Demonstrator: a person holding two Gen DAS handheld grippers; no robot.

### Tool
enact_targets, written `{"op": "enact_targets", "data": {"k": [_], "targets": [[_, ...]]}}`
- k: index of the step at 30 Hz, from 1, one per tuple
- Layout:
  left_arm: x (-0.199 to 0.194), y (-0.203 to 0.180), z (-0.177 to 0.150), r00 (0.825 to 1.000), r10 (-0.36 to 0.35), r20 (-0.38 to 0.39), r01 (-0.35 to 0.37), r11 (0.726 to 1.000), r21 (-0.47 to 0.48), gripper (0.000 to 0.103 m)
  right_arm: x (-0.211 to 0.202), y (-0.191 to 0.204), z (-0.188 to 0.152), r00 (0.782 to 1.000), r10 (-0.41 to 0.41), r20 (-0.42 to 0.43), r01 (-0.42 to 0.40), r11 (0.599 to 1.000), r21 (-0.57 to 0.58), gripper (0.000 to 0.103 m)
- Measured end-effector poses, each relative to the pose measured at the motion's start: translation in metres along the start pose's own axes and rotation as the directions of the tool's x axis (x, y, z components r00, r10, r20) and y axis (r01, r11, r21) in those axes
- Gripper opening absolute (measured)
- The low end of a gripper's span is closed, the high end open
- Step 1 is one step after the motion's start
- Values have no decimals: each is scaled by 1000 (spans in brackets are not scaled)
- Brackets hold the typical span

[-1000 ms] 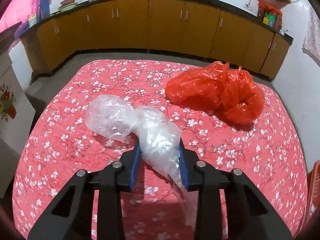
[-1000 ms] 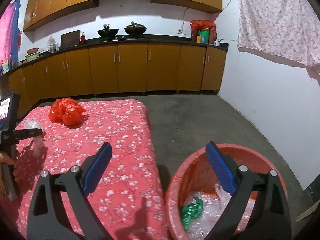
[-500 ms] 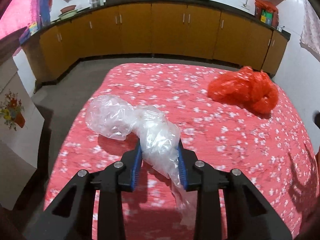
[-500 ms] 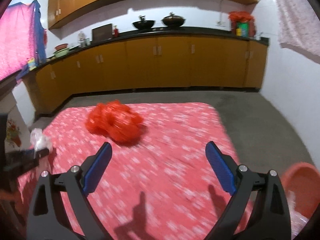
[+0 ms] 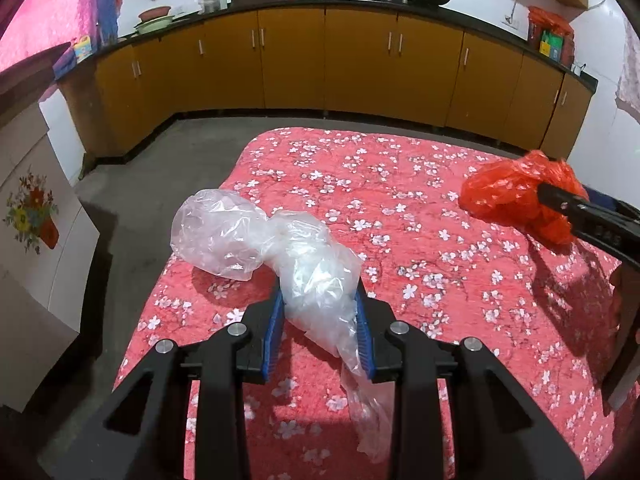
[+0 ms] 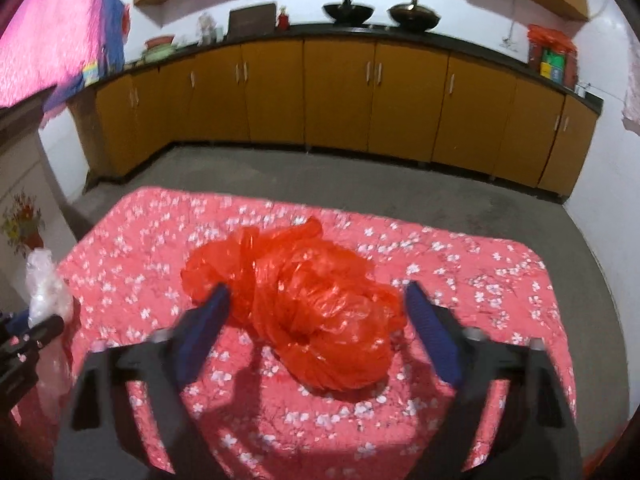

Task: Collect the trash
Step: 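Grasp the red plastic bag with the right tool while the left tool holds the white bag, then carry the white bag and red bag over the orange basket with both tools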

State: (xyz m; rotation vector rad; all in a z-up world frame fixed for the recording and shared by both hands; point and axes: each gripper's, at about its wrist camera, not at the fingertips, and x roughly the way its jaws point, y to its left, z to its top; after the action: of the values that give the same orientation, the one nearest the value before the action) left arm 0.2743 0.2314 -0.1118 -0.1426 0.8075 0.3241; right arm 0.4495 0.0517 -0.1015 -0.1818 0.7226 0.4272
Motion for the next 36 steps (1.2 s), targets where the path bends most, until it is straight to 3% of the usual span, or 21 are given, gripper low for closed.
{"op": "enact_targets", "data": {"k": [1, 4, 7, 13, 20, 26, 36], "targets": [[0, -1, 0, 1000, 0, 2, 0, 1000, 2, 32, 4, 0, -1, 1000, 8, -29, -8, 1000, 0, 53], [-2, -3, 0, 1000, 2, 2, -2, 1000, 6, 32, 5, -4, -6, 999, 21, -42, -20, 999, 27, 38], [-7, -6, -2, 1000, 0, 0, 0, 1000, 12, 32, -7, -10, -14, 999, 28, -43, -26, 999, 48, 31], [-29, -22, -7, 1000, -26, 9, 26, 999, 31, 32, -56, -22, -38, 1000, 6, -23, -4, 996, 88, 28], [-80, -60, -16, 993, -106, 49, 101, 990, 97, 32, -155, -50, -80, 997, -68, 23, 64, 986, 153, 28], [-129, -91, -26, 981, -174, 85, 159, 974, 161, 32, -240, -67, -118, 991, -117, 70, 98, 968, 230, 28], [-195, -144, -46, 956, -263, 133, 221, 938, 265, 32, -334, -99, -157, 972, -195, 131, 140, 930, 339, 28]]}}
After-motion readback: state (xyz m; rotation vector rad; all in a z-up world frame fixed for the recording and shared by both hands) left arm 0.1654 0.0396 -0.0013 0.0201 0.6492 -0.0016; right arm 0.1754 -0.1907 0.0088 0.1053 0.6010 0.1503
